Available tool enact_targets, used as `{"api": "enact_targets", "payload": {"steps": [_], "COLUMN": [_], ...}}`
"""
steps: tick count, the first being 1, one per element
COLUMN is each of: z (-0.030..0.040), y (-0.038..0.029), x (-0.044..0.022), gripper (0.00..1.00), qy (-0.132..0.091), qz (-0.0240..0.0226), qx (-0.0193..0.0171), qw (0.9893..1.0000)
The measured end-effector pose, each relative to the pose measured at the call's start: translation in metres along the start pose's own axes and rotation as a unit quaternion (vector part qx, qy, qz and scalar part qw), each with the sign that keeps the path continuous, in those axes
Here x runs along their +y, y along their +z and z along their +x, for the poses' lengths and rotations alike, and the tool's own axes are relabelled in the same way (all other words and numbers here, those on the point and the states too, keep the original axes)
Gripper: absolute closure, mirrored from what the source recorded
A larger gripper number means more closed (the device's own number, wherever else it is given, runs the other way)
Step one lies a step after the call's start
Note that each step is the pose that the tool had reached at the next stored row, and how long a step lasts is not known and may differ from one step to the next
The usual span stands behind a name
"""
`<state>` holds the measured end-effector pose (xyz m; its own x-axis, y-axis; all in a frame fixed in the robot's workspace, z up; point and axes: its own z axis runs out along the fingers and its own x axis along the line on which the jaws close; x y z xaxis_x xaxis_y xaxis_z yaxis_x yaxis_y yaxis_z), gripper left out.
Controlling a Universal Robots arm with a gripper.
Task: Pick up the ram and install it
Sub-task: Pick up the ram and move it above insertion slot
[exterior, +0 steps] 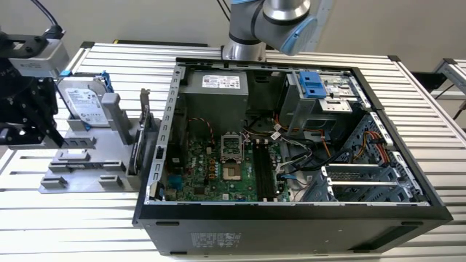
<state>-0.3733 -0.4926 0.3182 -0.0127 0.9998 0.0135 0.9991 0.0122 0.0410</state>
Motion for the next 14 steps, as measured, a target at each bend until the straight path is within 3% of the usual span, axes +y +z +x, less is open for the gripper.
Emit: {"api": "enact_targets", "payload": {"steps": [14], "z": [0.0001], "y": [-0.0069], "x": [0.0003], "gripper": [1.00], "qy": [0.000], "qz": [0.0000], "qx": [0.0000], "qw": [1.0000]}}
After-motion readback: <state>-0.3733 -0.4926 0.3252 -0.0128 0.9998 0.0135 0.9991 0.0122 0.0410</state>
